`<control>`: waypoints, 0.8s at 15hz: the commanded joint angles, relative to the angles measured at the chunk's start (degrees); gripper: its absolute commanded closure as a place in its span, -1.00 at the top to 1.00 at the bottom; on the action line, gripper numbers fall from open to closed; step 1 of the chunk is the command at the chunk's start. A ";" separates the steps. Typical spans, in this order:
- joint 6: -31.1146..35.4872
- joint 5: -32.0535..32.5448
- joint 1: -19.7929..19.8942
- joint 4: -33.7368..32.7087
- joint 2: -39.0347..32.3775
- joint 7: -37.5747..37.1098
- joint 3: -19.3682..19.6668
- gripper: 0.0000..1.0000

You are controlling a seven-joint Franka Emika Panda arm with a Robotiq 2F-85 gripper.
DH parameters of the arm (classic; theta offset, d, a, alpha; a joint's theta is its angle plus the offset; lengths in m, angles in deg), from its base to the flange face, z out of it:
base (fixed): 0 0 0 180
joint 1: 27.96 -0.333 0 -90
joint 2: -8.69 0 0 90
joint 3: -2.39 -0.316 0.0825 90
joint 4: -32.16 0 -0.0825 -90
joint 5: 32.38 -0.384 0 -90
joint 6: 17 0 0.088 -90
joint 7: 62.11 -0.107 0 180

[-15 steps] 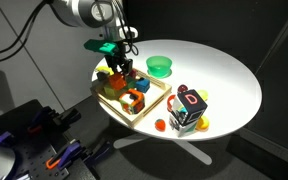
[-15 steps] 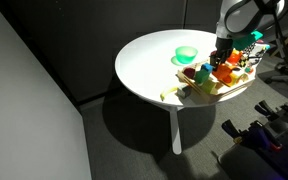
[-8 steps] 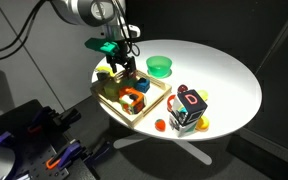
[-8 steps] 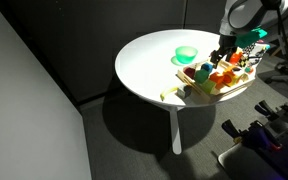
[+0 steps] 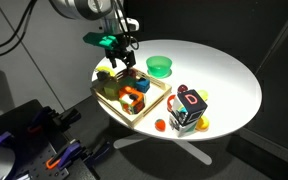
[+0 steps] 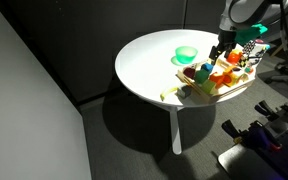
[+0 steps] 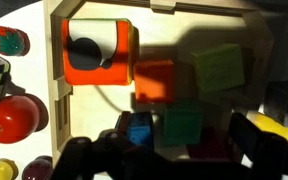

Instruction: Put the orange block onto the tray

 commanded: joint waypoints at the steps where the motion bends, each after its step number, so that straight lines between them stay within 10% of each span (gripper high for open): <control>1: -2.36 -3.06 -0.24 1.16 3.84 0.78 -0.88 1.00; 12: -16.76 -5.22 -2.63 0.55 11.43 -1.95 -2.30 1.00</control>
